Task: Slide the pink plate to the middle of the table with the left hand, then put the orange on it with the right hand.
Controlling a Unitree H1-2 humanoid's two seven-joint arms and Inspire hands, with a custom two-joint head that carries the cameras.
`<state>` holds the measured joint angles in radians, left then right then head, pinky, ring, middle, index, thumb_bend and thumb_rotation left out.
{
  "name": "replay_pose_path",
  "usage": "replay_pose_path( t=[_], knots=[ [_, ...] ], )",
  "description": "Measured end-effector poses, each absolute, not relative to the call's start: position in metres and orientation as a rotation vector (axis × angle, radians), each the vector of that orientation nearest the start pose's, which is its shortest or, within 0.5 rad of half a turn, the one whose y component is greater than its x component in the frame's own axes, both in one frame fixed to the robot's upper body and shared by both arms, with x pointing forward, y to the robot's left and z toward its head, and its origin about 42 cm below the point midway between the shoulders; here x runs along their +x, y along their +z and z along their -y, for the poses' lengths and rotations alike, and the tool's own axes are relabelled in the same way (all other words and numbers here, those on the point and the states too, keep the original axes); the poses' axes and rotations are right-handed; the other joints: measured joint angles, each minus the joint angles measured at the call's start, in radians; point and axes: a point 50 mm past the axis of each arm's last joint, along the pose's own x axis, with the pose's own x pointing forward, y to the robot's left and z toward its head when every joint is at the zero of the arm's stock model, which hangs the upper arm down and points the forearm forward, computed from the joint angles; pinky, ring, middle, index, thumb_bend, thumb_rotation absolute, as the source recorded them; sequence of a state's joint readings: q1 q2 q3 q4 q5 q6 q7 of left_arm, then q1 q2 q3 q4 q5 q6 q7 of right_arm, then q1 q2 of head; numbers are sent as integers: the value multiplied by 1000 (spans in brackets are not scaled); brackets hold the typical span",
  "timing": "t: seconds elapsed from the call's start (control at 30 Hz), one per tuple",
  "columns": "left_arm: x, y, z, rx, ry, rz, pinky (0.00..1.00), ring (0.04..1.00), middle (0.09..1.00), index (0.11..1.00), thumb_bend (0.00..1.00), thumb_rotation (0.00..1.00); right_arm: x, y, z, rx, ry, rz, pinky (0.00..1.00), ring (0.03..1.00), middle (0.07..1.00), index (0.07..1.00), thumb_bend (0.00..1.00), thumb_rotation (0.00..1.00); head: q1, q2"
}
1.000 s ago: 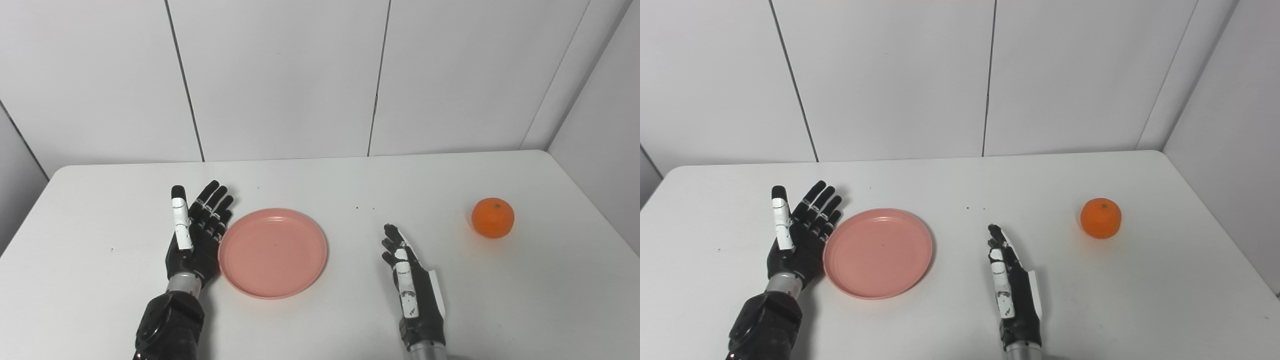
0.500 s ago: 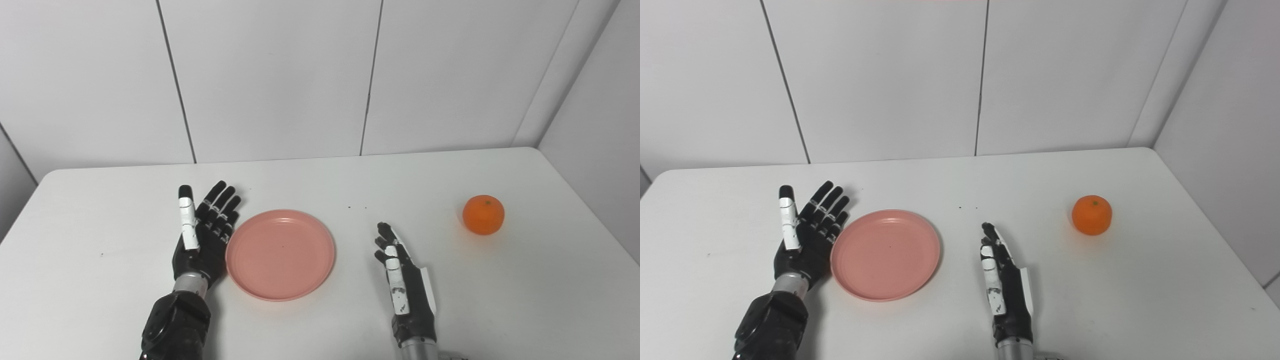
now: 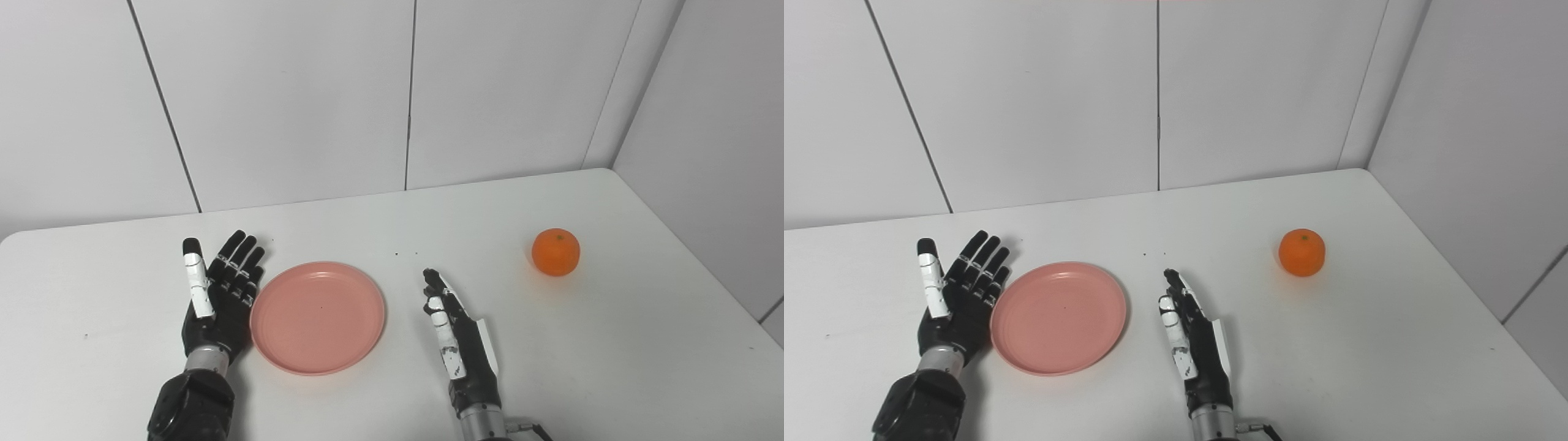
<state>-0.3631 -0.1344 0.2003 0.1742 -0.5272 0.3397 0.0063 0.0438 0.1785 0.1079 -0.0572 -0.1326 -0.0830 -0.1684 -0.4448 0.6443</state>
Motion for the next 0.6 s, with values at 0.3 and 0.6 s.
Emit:
replay_pose_path(
  t=[0.3,0.6],
  knots=[
    [392,142,-165,-698,-100,-161,999,863,810,684,871,780,272,115,130,63,-74,110,917,921,923,878,743,958,12,5],
    [392,141,-162,-688,-105,-166,1000,868,803,725,852,809,271,118,133,116,-87,174,846,856,846,846,721,894,23,2]
  ],
)
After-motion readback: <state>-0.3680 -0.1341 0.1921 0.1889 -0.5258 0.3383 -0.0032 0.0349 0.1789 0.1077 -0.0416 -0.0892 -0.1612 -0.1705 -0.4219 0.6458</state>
